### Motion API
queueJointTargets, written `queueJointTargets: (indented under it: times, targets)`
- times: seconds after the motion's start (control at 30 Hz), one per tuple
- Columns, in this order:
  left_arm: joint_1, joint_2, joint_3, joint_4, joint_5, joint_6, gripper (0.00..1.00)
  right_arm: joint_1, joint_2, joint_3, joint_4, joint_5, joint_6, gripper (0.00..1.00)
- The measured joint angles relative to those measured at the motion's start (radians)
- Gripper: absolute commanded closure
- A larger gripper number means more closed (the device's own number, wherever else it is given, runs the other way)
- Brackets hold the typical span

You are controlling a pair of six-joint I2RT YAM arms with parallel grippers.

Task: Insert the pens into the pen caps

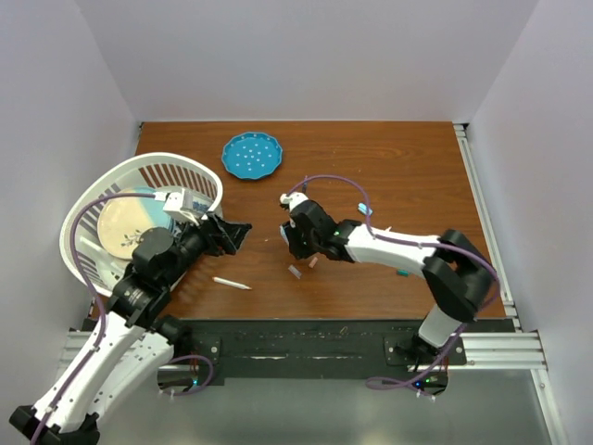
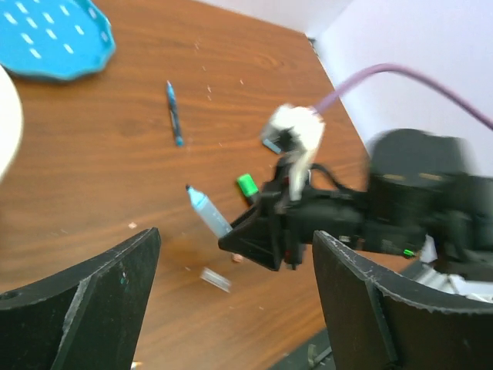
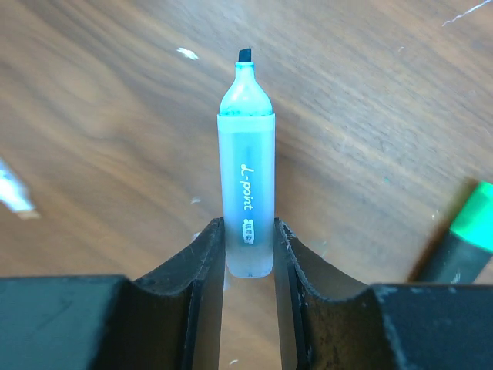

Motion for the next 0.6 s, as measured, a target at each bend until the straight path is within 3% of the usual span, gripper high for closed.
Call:
queueJointTargets:
  times: [0.27, 0.6]
  targets:
    - [0.000, 0.179, -0.058, 0.145, 0.093, -0.142, 0.26, 0.134, -0.308, -0.177, 0.232, 0.045, 0.142, 1.00]
    - [0.000, 0.279, -0.090, 0.335, 0.162, -0.200, 0.41, 0.267, -0.376, -0.183, 0.309, 0.164, 0.174, 1.00]
